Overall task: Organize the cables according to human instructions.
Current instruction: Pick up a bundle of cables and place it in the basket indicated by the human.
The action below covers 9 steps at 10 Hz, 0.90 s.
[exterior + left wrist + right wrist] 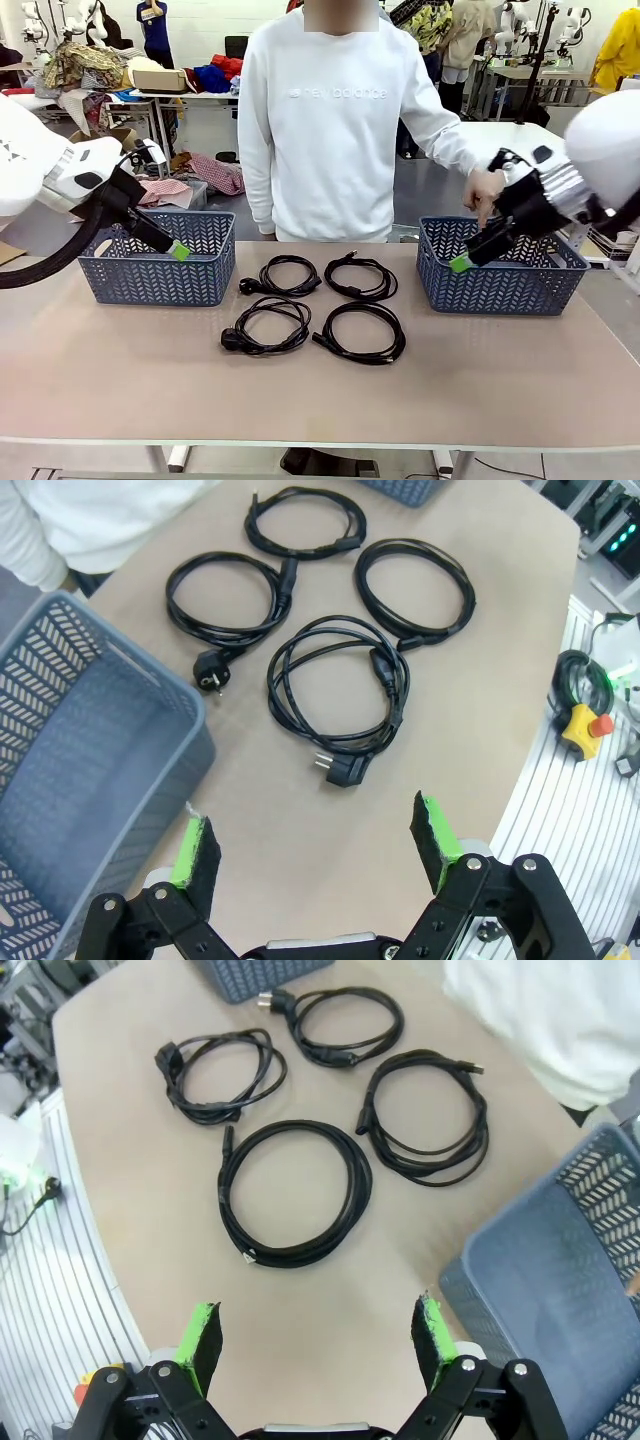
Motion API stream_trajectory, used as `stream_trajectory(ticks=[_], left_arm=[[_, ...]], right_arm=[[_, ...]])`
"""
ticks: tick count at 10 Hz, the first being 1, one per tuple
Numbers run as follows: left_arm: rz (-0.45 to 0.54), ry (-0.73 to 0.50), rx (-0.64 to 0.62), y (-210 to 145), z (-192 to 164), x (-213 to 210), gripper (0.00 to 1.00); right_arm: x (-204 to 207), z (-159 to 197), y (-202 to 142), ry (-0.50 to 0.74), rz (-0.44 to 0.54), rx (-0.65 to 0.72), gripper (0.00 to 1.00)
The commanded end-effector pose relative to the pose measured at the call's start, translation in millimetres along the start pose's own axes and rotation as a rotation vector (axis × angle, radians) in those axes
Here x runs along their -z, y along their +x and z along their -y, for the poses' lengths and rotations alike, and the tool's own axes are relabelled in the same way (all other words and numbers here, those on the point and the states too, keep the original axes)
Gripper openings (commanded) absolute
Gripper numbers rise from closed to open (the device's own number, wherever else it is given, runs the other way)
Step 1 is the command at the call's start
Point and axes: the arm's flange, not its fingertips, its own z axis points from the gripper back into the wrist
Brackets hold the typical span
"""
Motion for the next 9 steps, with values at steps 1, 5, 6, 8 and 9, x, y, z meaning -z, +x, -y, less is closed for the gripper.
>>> stream_trajectory(ticks=[1, 5, 6, 8, 9], left_arm=[[0.018, -0.017, 0.013, -1.4, -3.3, 0.5, 1.0], [0.018, -0.017, 0.013, -1.4, -3.3, 0.5, 1.0], [0.018, -0.017, 0.013, -1.4, -3.3, 0.5, 1.0], [0.018, -0.017, 0.013, -1.4, -3.3, 0.5, 1.0], [0.018, -0.017, 0.013, -1.4, -3.3, 0.5, 1.0]], right_arm=[[23.4, -4.3, 26.4, 0.003, -0.075, 0.004, 1.0], [79.5, -27.5, 60.7, -0.015, -0.223, -0.054, 1.0], [93.4, -32.1, 65.3, -0.015, -0.254, -0.069, 1.0], [113.7, -39.8, 70.0, -0.04, -0.295, -0.096, 1.0], [118.3, -42.4, 70.0, -0.049, -0.307, -0.1, 1.0]])
